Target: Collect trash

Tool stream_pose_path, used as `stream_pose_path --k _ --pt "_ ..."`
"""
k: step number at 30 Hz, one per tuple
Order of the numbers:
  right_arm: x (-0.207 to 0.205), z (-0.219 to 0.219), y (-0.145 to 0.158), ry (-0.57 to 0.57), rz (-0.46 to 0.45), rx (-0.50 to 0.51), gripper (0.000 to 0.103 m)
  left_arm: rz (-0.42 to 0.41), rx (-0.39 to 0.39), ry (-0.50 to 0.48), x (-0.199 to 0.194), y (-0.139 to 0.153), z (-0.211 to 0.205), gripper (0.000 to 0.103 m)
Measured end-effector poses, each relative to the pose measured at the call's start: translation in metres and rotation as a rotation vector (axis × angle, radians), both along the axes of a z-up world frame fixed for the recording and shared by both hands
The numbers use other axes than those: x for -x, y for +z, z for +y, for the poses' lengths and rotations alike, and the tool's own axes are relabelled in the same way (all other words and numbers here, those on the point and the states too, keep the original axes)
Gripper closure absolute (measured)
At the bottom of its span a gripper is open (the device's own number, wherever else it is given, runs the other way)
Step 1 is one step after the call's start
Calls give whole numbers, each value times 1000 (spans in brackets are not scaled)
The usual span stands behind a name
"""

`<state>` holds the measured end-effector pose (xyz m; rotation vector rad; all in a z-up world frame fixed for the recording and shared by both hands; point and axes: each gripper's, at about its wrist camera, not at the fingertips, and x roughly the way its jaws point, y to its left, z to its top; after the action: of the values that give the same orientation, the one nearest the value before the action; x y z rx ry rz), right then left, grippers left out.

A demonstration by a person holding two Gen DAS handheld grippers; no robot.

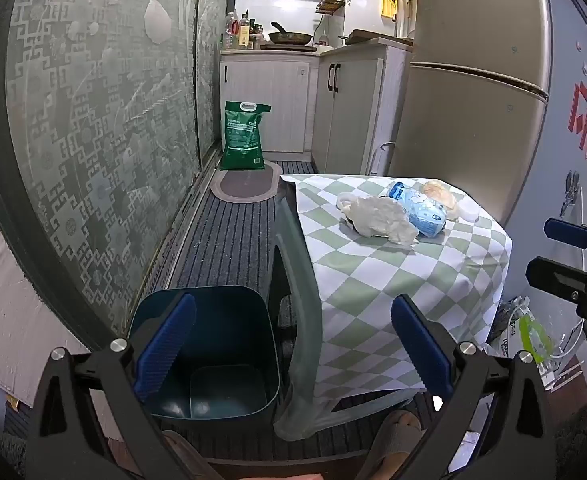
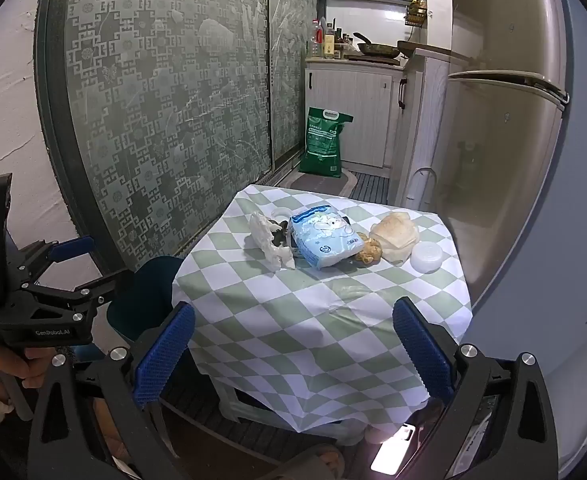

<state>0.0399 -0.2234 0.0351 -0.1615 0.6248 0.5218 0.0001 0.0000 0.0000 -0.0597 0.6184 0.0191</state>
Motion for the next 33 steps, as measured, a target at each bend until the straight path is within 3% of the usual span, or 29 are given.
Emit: stream_pose_path --k 33 --pt "0 1 -2 -4 -2 -2 3 -2 0 -3 -1 1 -3 3"
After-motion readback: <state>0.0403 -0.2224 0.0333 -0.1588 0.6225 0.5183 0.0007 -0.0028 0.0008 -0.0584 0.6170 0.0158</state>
